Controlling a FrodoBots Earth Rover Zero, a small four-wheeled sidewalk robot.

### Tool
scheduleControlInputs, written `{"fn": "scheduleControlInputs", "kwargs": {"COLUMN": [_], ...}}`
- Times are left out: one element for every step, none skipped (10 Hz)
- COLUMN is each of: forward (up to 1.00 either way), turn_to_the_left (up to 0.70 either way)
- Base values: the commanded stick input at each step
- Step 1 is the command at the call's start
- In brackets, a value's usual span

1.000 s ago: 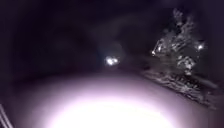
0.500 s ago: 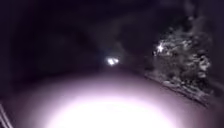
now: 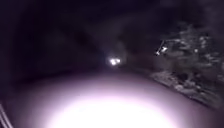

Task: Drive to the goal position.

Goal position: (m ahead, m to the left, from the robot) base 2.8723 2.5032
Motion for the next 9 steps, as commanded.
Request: {"fn": "scheduleControlInputs", "kwargs": {"forward": [1.00, 1.00, 1.00, 1.00, 1.00, 1.00, 1.00, 1.00, 1.00], "turn_to_the_left": [0.00, 0.00, 0.00, 0.00, 0.00, 0.00, 0.00, 0.00, 0.00]}}
